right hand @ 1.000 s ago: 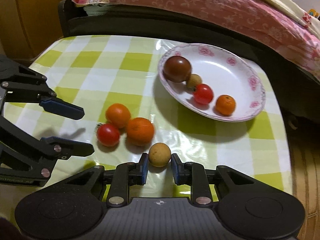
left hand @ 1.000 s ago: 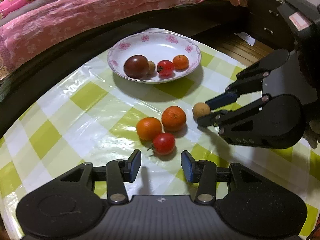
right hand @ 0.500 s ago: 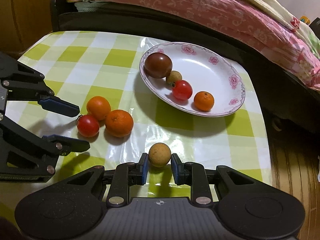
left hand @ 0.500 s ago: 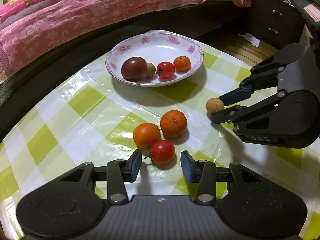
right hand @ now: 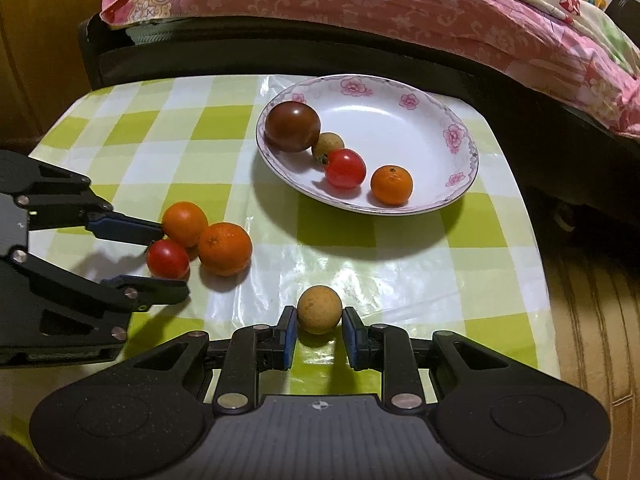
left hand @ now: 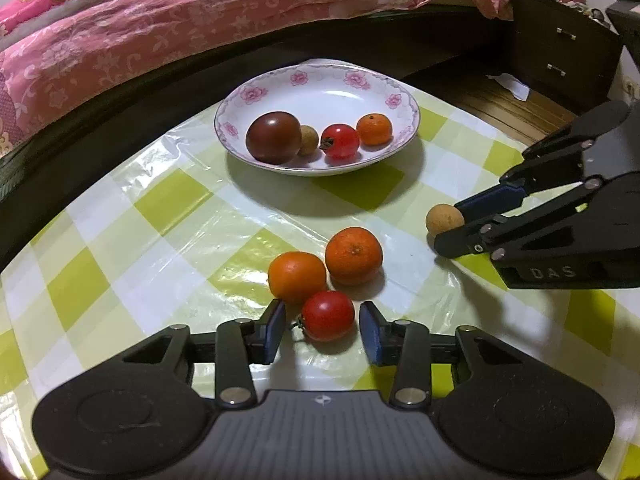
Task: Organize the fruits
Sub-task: 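Close the left gripper on a red cherry tomato while the right grasps a tan fruit, then carry the cherry tomato and tan fruit with both grippers over the white plate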
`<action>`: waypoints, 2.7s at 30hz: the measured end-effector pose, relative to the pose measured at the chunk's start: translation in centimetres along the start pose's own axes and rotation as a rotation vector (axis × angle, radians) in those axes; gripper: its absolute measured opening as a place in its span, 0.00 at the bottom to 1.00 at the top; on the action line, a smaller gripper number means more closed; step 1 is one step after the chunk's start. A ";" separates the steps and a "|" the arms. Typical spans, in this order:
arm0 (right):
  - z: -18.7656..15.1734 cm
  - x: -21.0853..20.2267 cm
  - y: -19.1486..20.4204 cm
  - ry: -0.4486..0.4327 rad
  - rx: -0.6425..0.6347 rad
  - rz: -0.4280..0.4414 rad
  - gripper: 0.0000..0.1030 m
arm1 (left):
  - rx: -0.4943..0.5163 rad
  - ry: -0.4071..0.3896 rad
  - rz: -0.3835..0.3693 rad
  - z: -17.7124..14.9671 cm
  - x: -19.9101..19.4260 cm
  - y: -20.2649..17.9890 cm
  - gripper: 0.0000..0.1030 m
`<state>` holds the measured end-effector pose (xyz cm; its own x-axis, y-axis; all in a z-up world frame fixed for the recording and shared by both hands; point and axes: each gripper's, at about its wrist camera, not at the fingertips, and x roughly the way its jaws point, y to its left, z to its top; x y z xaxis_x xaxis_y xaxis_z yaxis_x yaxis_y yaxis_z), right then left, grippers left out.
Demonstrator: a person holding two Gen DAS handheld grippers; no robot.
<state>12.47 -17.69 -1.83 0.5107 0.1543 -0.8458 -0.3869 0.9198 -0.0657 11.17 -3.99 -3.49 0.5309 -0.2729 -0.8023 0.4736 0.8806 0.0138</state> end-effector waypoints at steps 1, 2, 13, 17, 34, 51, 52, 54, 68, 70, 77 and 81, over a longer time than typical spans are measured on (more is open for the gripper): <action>0.0 -0.1 -0.1 -0.005 0.010 0.015 0.20 | -0.005 0.005 -0.002 0.0 0.1 0.0 0.42; 0.0 -0.1 -0.2 -0.006 0.019 0.029 0.20 | -0.010 0.003 -0.001 -0.1 0.1 0.0 0.42; -0.3 0.0 -0.1 -0.002 0.022 0.059 0.20 | 0.006 0.012 -0.012 0.1 -0.7 -0.9 0.40; -0.4 0.1 0.1 0.002 0.010 0.064 0.20 | 0.018 0.021 -0.014 -0.1 -0.7 -1.4 0.40; -0.5 0.3 0.0 -0.009 0.018 0.061 0.21 | 0.020 0.018 -0.020 -0.7 -0.7 -1.5 0.40; 0.5 -1.4 -0.3 -0.078 0.035 0.056 0.20 | -0.007 -0.060 -0.004 2.6 -2.2 -0.8 0.40; 0.7 -1.5 -0.4 -0.084 0.040 0.054 0.20 | -0.009 -0.065 -0.001 3.0 -2.2 -0.7 0.40; 1.0 -1.6 -0.9 -0.092 0.053 0.048 0.20 | -0.009 -0.078 0.007 3.7 -2.0 -0.6 0.40; 3.5 -0.6 -3.7 -0.151 0.135 0.016 0.20 | -0.017 -0.125 0.029 7.3 0.0 -0.2 0.40; 3.6 -0.3 -3.9 -0.147 0.139 0.015 0.20 | -0.019 -0.121 0.027 7.5 0.4 -0.2 0.37; 4.1 0.6 -4.1 -0.150 0.142 0.018 0.20 | -0.026 -0.104 0.022 7.9 1.5 0.2 0.37; 4.4 0.7 -4.3 -0.155 0.138 0.013 0.20 | -0.012 -0.081 -0.023 6.7 0.6 0.7 0.37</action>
<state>17.88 -19.98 0.15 0.6224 0.2105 -0.7538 -0.2911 0.9563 0.0267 16.51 -6.12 -0.01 0.5755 -0.3228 -0.7514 0.4776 0.8785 -0.0116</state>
